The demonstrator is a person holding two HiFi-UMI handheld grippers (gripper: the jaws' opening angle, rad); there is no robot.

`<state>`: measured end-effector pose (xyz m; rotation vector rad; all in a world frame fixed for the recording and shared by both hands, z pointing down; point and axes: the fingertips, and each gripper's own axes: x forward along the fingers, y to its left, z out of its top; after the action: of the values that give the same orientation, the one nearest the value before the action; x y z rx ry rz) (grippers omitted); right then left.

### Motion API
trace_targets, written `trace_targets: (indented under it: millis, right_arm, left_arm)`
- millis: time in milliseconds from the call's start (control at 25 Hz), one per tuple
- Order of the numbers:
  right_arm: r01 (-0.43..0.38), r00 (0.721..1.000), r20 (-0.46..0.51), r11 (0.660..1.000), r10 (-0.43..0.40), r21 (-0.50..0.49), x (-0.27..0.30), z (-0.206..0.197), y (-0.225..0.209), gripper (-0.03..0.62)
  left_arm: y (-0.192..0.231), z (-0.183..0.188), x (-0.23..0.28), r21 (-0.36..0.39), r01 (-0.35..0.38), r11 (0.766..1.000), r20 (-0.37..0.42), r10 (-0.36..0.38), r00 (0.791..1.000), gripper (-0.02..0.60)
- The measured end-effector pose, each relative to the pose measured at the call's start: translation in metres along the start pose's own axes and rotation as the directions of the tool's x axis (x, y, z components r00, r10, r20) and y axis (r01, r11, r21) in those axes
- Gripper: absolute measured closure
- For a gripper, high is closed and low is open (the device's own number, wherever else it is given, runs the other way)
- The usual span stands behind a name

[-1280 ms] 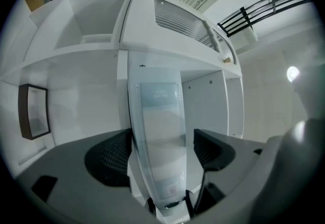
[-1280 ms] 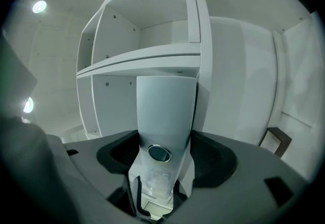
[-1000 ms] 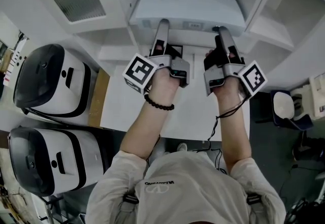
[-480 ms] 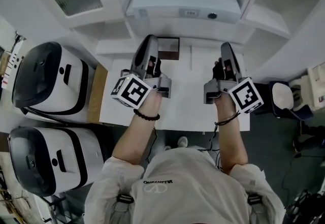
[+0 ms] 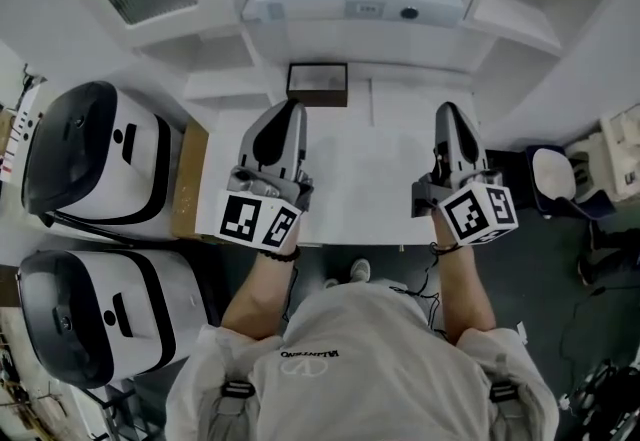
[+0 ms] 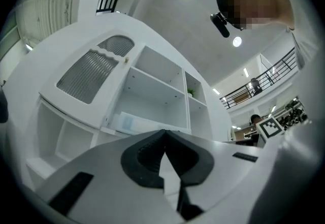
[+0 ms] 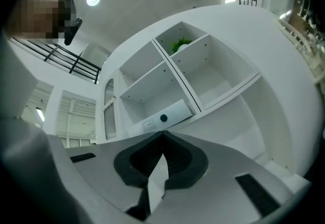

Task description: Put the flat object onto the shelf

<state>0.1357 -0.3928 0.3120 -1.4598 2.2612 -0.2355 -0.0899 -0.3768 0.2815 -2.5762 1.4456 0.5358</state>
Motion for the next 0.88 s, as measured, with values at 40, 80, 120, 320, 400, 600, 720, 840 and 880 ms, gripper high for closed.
trace_targets:
  millis: [40,80,120,320,400,600,720,840,880]
  right_arm:
    - [-0.004,1.000,-0.009,1.000,0.004,-0.012,-0.005,-0.002,0.000,0.583]
    - [-0.007,1.000,-0.019,1.000,0.006,-0.029,-0.010,-0.004,0.000,0.583]
    - [-0.009,1.000,-0.029,0.999,0.008,-0.043,-0.016,-0.006,0.001,0.583]
    - [-0.020,0.998,-0.068,0.998,0.016,-0.059,-0.039,-0.020,0.005,0.583]
    - [-0.032,0.996,-0.083,0.998,0.027,-0.058,-0.043,-0.026,0.009,0.583]
    - [-0.066,0.994,-0.090,0.997,0.061,-0.049,-0.044,-0.029,0.023,0.583]
    - [-0.074,0.993,-0.091,0.997,0.070,-0.036,-0.045,-0.030,0.027,0.583]
    - [-0.070,0.994,-0.086,0.997,0.068,-0.021,-0.045,-0.029,0.026,0.584]
    - [-0.071,0.994,-0.084,0.997,0.069,-0.017,-0.046,-0.029,0.026,0.583]
  left_arm:
    - [0.000,-0.001,-0.007,0.010,-0.011,1.000,-0.007,0.011,1.000,0.578]
    - [0.001,-0.003,-0.015,0.022,-0.027,0.999,-0.018,0.028,0.999,0.578]
    - [0.002,-0.007,-0.023,0.036,-0.045,0.998,-0.033,0.047,0.998,0.578]
    - [0.013,-0.030,-0.054,0.052,-0.113,0.992,-0.102,0.118,0.988,0.578]
    - [0.014,-0.037,-0.061,0.045,-0.124,0.991,-0.120,0.129,0.984,0.578]
    - [0.010,-0.039,-0.065,0.030,-0.128,0.991,-0.123,0.131,0.984,0.578]
    - [0.006,-0.036,-0.065,0.025,-0.133,0.991,-0.115,0.135,0.984,0.578]
    - [0.007,-0.035,-0.067,0.017,-0.146,0.989,-0.118,0.147,0.982,0.578]
    - [0.008,-0.035,-0.067,0.017,-0.149,0.989,-0.119,0.150,0.982,0.578]
